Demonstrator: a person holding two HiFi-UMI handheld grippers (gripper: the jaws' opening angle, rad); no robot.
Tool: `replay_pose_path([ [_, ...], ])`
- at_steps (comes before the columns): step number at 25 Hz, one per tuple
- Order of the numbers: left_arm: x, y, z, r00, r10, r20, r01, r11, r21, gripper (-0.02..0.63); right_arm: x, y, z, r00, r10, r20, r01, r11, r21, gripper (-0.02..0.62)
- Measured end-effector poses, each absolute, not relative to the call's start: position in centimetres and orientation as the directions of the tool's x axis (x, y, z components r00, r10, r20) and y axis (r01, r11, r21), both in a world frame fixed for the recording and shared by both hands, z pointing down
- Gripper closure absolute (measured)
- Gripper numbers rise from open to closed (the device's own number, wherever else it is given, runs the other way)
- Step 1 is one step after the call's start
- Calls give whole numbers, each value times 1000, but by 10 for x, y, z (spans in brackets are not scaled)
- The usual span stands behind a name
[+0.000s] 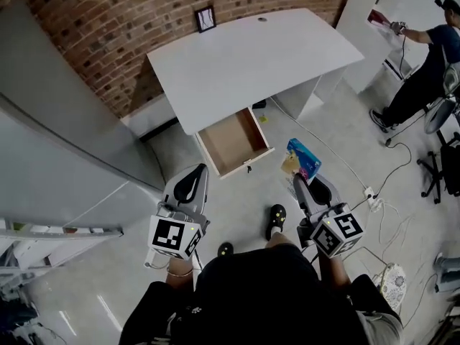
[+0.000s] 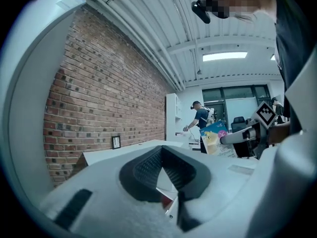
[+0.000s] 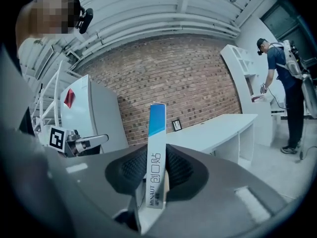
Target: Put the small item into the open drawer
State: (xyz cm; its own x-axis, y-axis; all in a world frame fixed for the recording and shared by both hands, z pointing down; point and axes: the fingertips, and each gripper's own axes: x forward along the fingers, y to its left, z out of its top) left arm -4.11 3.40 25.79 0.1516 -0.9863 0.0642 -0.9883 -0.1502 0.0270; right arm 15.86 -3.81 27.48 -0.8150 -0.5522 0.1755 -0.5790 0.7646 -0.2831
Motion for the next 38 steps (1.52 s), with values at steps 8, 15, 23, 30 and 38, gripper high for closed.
replay_pose_path([
  [8, -41, -1, 256, 26, -995, 92, -1000, -25, 14, 615, 145, -98, 274, -884, -435, 170, -467, 826, -315, 500],
  [15, -39, -25, 254, -69, -991, 114, -998, 68, -14, 615, 136, -141, 278, -925, -339, 173, -379, 865, -329, 500],
  [23, -27, -55, 249, -169, -978, 119, -986, 169, -12, 615, 136, -187, 280, -956, -233, 177, -281, 899, -336, 500],
  [30, -14, -71, 254, -252, -959, 132, -967, 252, -15, 615, 143, -216, 288, -971, -153, 184, -210, 916, -343, 500],
  [38, 10, -78, 258, -313, -939, 145, -950, 312, -30, 615, 149, -231, 296, -980, -70, 188, -131, 935, -331, 500],
])
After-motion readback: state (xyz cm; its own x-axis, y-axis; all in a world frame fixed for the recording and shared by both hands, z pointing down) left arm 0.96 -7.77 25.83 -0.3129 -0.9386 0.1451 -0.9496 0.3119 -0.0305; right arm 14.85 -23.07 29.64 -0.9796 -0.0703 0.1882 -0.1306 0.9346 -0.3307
